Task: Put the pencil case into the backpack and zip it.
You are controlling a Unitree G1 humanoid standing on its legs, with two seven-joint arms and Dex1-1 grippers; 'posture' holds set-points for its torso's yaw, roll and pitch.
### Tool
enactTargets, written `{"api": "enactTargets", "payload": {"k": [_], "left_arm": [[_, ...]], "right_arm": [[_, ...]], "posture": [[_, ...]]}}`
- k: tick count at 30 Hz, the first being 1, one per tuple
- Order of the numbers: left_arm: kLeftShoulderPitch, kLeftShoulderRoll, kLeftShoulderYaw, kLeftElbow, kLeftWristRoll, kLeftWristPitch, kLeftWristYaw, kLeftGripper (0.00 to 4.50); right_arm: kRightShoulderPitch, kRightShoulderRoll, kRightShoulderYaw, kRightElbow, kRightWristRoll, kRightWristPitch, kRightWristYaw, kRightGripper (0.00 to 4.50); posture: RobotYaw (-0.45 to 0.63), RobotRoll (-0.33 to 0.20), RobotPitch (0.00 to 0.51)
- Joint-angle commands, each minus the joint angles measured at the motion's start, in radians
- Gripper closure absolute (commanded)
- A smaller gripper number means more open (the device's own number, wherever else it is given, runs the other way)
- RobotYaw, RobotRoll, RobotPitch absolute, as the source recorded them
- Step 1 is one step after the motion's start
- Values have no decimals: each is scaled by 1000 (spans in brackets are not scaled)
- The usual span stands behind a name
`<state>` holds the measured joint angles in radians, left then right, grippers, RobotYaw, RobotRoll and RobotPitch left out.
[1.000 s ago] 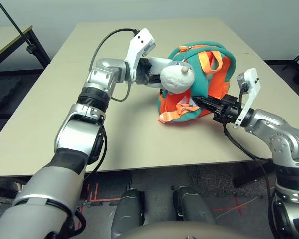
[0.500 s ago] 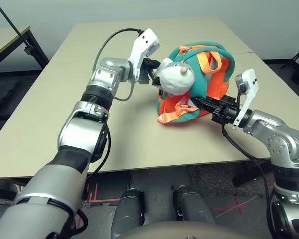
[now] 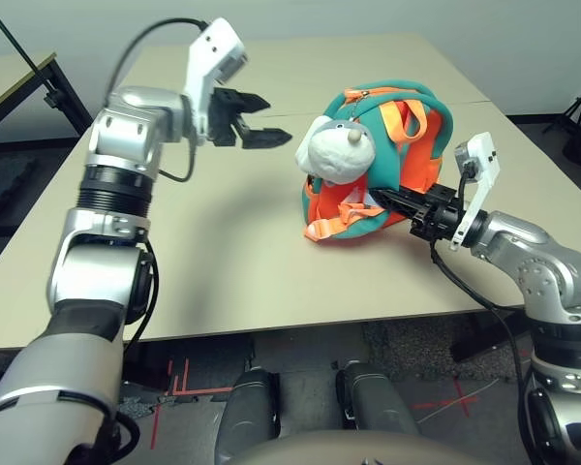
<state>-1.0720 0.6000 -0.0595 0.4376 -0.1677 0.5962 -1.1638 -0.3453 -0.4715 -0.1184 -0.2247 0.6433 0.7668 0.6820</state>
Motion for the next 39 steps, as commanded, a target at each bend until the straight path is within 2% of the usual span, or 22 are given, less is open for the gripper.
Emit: {"api": "enactTargets", "payload": {"k": [1,6,9,18,19,27,39], "left_arm": [[47,9,-11,-54,-26,54,-5,0],[98,1,-9,-105,-44,94,20,0],[118,-12,-5,-123,-63,119,28,569],[124,-78,-25,-62,-62,86,67,4190],[116,-89,-28,-38,-56,72,70,4473],[56,-151,-59,124,-28,-33,77,4500],[24,-169,-65,152,-24,-61,61,4500]], "right_arm": [[-16,4,40,8,7,0,33,4288],[-18,1,41,9,10,1,37,4288],[-21,-2,42,14,8,0,40,4288],[-24,-8,44,20,5,-2,45,4288],[-24,-7,44,19,6,-3,43,4288],[-16,1,43,6,8,-6,29,4288],[-2,-1,34,-11,12,-3,20,4288]], "posture": [[-99,0,17],[-99,0,19],[-102,0,18],[-116,0,22],[-119,0,22],[-135,0,23],[-144,0,21]]}}
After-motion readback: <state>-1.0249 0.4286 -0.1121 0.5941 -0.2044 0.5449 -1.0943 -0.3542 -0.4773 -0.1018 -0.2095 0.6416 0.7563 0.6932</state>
